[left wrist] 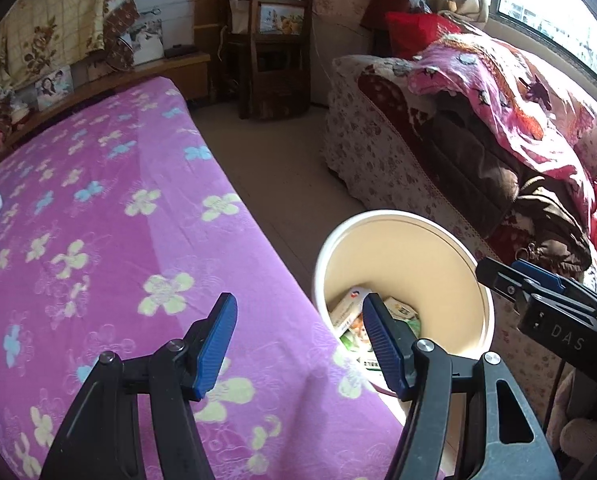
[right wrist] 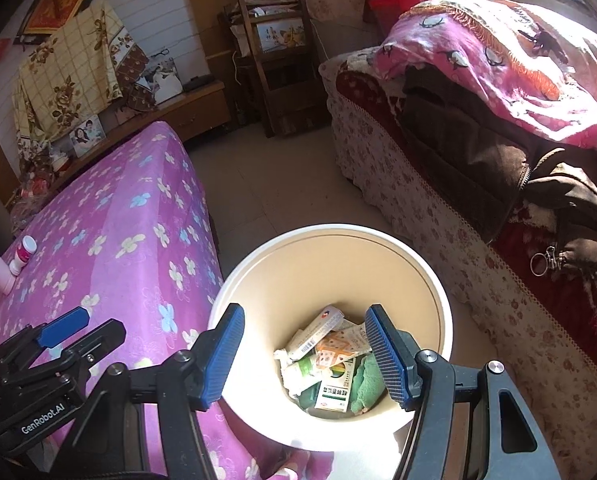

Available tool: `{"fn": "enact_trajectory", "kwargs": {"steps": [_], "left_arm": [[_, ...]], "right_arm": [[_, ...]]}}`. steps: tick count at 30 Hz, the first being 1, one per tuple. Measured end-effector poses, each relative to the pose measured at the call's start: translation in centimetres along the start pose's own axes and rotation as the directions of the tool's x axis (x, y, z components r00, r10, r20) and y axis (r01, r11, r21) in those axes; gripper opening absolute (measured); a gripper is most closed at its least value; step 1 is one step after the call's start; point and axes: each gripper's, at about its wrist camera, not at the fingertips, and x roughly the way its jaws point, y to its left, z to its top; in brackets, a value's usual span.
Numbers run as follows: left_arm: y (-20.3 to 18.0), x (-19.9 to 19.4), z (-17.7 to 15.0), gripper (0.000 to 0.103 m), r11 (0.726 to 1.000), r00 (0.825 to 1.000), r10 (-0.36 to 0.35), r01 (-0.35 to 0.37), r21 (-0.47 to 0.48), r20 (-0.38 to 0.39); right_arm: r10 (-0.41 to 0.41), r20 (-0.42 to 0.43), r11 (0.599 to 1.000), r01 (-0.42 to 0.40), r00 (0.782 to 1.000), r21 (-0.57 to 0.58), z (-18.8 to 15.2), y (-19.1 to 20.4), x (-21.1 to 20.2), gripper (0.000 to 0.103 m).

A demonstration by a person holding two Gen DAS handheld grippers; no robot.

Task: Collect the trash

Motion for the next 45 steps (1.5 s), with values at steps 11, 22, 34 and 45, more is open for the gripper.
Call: {"fn": "enact_trajectory", "kwargs": {"steps": [11,22,34,45], "left_arm": [[0.8,-5.5,0.1,0.066,1.000,0.992,0.022,-0.023,0.010,0.127],[1.4,-11.8,-0.3,0.066,0.999,0.965,0.032,-0.036,0.011,0.259],[2.2,-16.1,-0.8,0.066,0.998,0.929,0.054,-0.061,0.006,0.365],[2.7,-17.2,-1.1,0.066,0.997,0.917,0.064,-0.073,0.007,0.393]], "right_arm": [[-0.028,0.141,0.999,0.033,0.990,-0.027,-1.5,2.7,-5.6,0.067],[-0.030,0.295,0.997,0.048,0.955,-0.055,-1.8,5.9,-12.8,0.075],[-0.037,0.380,0.995,0.070,0.924,-0.074,-2.1,8.7,-17.4,0.076],[-0.030,0.398,0.994,0.069,0.917,-0.084,-2.2,9.4,-18.4,0.077]]}}
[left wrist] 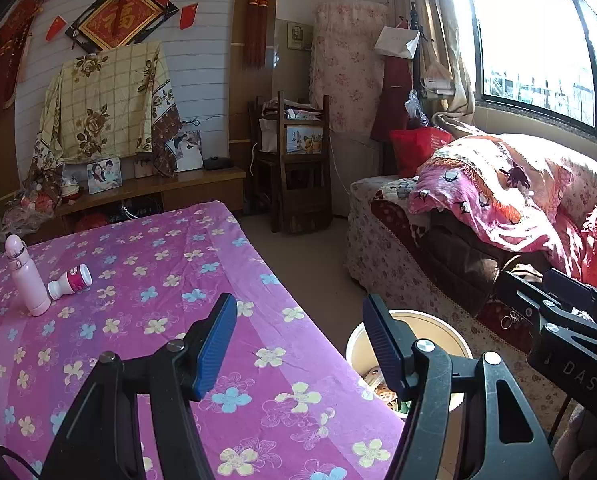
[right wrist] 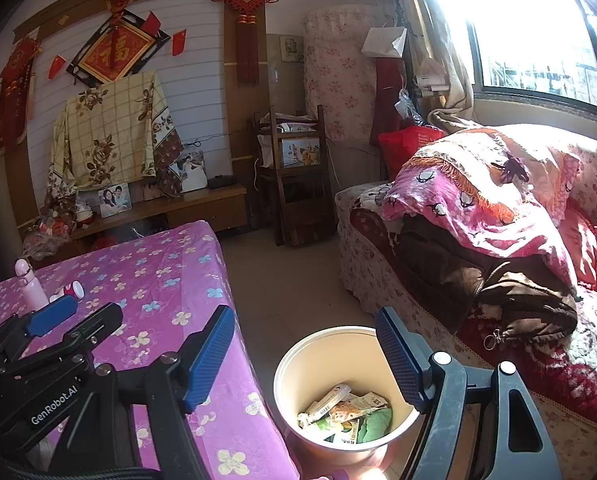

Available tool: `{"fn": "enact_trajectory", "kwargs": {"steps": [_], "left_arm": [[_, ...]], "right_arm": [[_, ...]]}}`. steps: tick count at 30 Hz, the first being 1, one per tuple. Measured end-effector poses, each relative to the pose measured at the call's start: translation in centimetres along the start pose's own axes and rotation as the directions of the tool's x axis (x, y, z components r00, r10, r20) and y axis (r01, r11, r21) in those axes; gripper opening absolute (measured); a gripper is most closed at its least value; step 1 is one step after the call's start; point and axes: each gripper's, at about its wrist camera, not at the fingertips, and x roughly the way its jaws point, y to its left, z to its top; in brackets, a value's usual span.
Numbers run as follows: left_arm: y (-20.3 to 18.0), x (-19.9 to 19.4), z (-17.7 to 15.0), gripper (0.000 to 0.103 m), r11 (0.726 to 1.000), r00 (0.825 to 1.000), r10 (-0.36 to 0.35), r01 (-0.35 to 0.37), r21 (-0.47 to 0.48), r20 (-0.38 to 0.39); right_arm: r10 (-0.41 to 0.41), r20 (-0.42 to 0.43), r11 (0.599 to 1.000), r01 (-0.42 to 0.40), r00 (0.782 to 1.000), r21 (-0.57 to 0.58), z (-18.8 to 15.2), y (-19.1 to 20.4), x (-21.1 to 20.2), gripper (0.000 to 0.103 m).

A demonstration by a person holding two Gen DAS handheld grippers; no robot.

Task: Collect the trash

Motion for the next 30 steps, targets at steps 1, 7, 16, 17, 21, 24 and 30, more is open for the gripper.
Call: {"fn": "enact_trajectory", "kwargs": {"steps": [1,7,16,17,21,24,30], "left_arm": [[0.04,-0.05,-0.04,0.066,1.000,1.000,0.000,0.000,-0.001,0.001],[0.07,-0.07,-0.08,0.066,1.000,1.000,0.001,-0.001,0.002,-0.002],[-0.04,0.08,-0.26,0.066,1.000,1.000,-0.004,0.004,0.001,-0.007],[-0.05,0.08,-0.24,0.066,1.000,1.000,-0.005,0.005,0.001,-0.007],[-0.16,0.23,-0.33,0.066,1.000,1.000,-0.006,0.006,0.002,-0.011],[-0.17,0.26,-0.37,0.066,1.000,1.000,-0.008,0.008,0.000,-0.011],[-0.25,0.28,-0.38,0.066,1.000,1.000,-0.006,0.006,0.002,-0.009]], "right_arm": [[0.000,0.000,1.000,0.000,1.000,0.000,0.03,0.05,-0.01,0.077],[0.004,-0.004,1.000,-0.004,1.000,-0.005,0.14,0.33,0.05,0.077],[0.005,-0.008,1.000,-0.005,1.000,-0.006,0.13,0.43,0.13,0.077],[0.006,-0.011,1.000,-0.006,1.000,-0.006,0.09,0.37,0.21,0.077],[0.008,-0.014,1.000,-0.008,1.000,-0.007,-0.01,0.28,0.37,0.077],[0.009,-0.016,1.000,-0.009,1.000,-0.009,-0.19,0.22,0.52,0.077],[0.009,-0.018,1.000,-0.009,1.000,-0.012,-0.35,0.23,0.68,0.077]]}}
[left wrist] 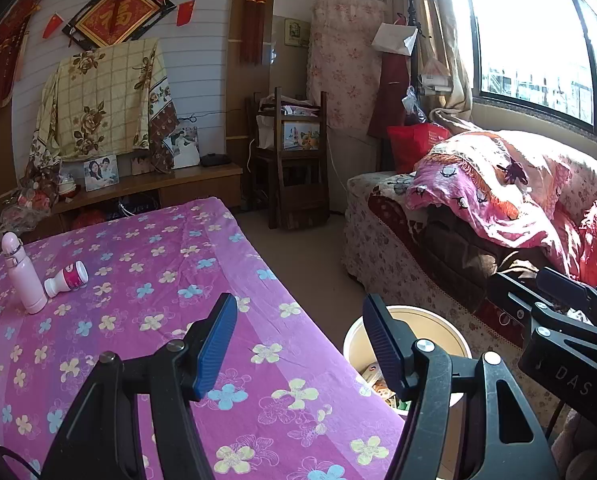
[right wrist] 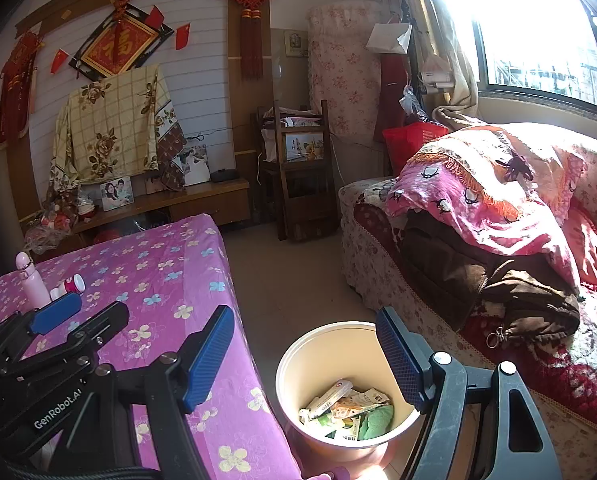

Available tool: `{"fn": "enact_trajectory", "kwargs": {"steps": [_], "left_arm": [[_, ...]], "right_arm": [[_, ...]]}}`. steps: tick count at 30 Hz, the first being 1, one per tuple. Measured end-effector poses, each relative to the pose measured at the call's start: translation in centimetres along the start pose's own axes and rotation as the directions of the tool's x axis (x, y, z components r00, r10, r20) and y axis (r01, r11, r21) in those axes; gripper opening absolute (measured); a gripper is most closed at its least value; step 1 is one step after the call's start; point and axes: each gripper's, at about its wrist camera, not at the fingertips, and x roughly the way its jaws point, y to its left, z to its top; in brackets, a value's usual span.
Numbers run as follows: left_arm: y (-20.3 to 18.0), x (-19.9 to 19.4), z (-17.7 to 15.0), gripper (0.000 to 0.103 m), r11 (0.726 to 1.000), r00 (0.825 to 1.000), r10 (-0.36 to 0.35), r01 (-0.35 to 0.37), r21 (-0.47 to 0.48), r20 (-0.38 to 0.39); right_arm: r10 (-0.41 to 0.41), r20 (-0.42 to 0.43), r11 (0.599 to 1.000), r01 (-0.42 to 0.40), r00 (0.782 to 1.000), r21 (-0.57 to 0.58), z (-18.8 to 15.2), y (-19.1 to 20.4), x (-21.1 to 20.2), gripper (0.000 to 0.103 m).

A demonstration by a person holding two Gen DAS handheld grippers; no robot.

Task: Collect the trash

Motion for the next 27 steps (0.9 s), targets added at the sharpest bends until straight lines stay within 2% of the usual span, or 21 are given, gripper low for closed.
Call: {"fn": "enact_trajectory", "kwargs": {"steps": [27], "left_arm": [[-0.26,0.30,-0.59,0.066,1.000,1.000,-0.017,0.017,0.009,-0.017]], "right_arm": [[0.000,-0.009,1.000,0.000,1.000,0.000,-0.18,-0.07,0.31,0.077]]}}
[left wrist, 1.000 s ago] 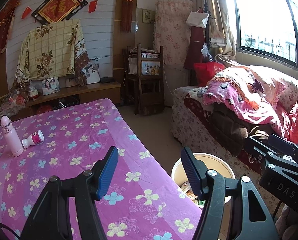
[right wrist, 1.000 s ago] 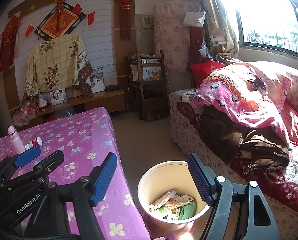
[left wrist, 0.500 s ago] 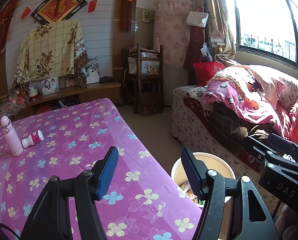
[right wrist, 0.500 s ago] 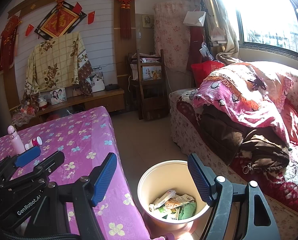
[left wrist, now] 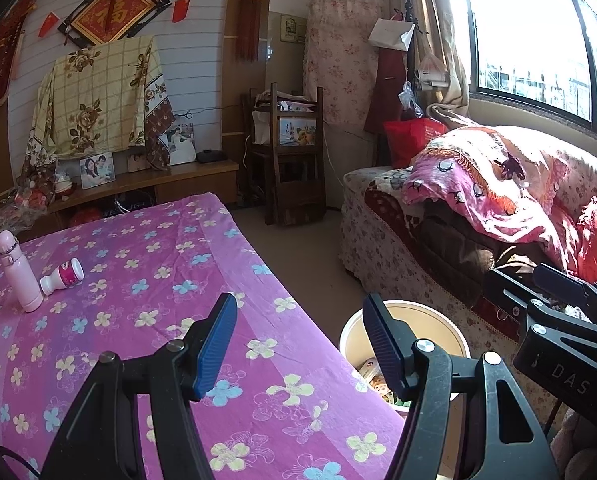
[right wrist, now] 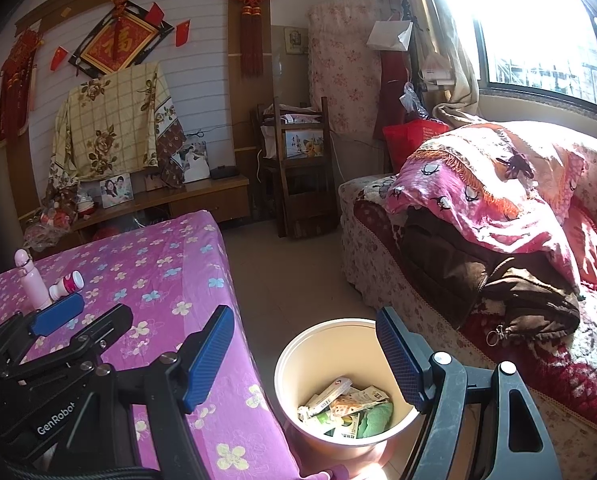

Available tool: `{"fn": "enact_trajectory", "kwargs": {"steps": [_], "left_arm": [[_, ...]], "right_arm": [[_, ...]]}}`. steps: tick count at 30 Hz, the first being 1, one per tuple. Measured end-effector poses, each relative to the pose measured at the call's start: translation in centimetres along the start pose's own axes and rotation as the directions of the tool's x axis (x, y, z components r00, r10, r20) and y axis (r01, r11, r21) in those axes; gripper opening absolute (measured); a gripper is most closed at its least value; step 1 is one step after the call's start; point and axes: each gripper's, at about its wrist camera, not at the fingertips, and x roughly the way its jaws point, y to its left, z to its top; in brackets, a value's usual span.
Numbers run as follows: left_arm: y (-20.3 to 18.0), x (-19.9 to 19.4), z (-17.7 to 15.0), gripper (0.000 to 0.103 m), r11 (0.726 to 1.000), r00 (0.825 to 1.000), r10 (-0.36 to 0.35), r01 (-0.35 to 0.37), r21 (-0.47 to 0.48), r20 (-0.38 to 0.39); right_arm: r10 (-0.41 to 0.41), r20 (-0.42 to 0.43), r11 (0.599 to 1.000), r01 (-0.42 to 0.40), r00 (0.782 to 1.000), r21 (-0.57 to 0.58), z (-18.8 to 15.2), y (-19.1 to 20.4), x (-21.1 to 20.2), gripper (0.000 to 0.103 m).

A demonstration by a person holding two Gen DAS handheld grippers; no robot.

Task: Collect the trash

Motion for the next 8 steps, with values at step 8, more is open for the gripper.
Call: {"fn": "enact_trajectory", "kwargs": {"steps": [8], "left_arm": [[0.32,0.31,-0.17,0.066,1.000,1.000,-0.003,0.003,0.002,-0.007]], "right_arm": [[0.000,-0.015,1.000,0.000,1.000,-0.003,-0.75,-0.52,0.64,0.077]]}}
